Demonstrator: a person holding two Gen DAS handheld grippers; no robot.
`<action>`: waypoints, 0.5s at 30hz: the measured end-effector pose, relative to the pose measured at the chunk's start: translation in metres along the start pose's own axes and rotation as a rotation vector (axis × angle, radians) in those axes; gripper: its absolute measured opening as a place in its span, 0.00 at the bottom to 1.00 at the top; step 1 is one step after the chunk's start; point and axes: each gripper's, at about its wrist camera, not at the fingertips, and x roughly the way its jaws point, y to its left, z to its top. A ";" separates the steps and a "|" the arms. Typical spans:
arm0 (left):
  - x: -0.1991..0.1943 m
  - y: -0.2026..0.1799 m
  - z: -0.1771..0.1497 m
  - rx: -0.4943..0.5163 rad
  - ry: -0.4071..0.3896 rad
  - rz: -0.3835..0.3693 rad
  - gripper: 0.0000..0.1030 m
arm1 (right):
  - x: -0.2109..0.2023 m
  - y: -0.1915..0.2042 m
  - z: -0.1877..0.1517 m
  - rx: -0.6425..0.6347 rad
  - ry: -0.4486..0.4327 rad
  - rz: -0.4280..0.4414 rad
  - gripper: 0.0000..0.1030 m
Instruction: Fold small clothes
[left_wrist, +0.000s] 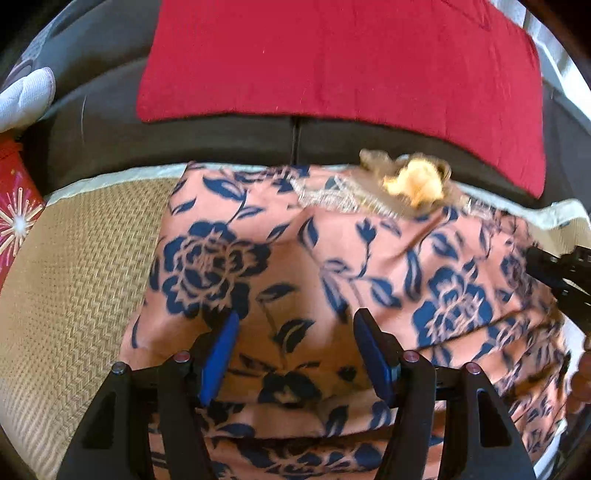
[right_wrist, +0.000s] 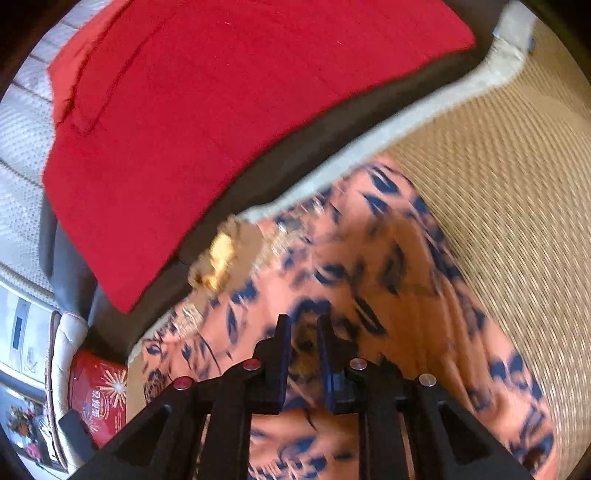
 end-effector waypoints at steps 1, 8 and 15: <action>0.003 -0.003 0.003 -0.003 -0.003 -0.006 0.64 | 0.004 0.005 0.004 -0.016 -0.006 0.013 0.17; 0.032 -0.028 0.007 0.073 0.041 0.073 0.66 | 0.047 0.034 0.003 -0.157 0.073 -0.015 0.18; 0.004 -0.035 0.005 0.071 -0.051 0.080 0.66 | 0.013 0.045 -0.008 -0.203 0.078 0.036 0.17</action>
